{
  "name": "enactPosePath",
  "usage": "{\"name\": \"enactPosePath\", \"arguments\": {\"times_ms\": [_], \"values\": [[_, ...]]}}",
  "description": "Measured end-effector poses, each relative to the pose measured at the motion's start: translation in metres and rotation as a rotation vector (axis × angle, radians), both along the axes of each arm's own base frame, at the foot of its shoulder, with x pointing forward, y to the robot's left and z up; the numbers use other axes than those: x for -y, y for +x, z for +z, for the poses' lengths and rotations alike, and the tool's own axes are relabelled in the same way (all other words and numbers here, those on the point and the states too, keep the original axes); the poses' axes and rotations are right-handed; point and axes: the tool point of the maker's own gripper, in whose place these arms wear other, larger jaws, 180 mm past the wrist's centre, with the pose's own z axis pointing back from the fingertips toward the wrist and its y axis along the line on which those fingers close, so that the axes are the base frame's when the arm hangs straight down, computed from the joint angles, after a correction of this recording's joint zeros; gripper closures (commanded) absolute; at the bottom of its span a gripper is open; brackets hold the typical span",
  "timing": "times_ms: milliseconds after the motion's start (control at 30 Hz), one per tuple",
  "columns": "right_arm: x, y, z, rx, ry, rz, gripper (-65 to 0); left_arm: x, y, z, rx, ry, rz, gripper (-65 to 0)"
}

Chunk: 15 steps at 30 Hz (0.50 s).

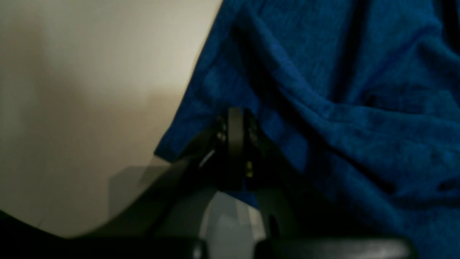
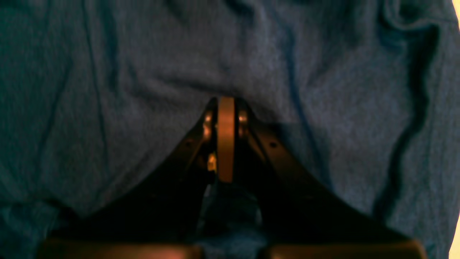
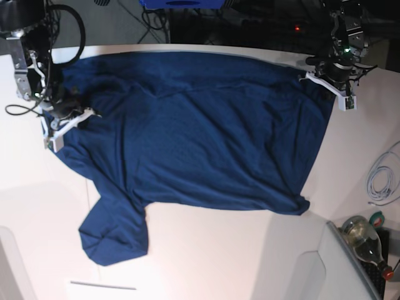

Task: Layout the t-shirt on the table in an organized manner, then fold the t-shirt properly
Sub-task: 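Drag the shirt edge with the left gripper toward the collar edge, then grasp the hanging sleeve with the right gripper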

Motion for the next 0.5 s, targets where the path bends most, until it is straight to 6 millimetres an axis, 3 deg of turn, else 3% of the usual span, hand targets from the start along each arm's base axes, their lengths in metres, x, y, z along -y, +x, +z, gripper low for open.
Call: {"name": "enactPosePath", "arguments": {"times_ms": [167,267,400,500], "values": [[0.039,0.001,0.005,0.011,-0.011,-0.133,-1.4,-0.013,-0.024,0.001,-0.011,0.001,0.057,0.0],[0.052,0.003,0.011,0.022,-0.028,-0.165,-1.4,-0.027,-0.034,0.009,-0.028,0.031,0.099,0.0],[0.032,0.009,0.033,0.050,-0.012,-0.097,-1.4,-0.044,-0.021,0.044,0.048,0.094,0.108,0.0],[0.002,0.019,0.052,0.108,0.017,-0.022,-1.4,-0.038,0.004,0.070,0.136,0.110,0.069,0.0]]}}
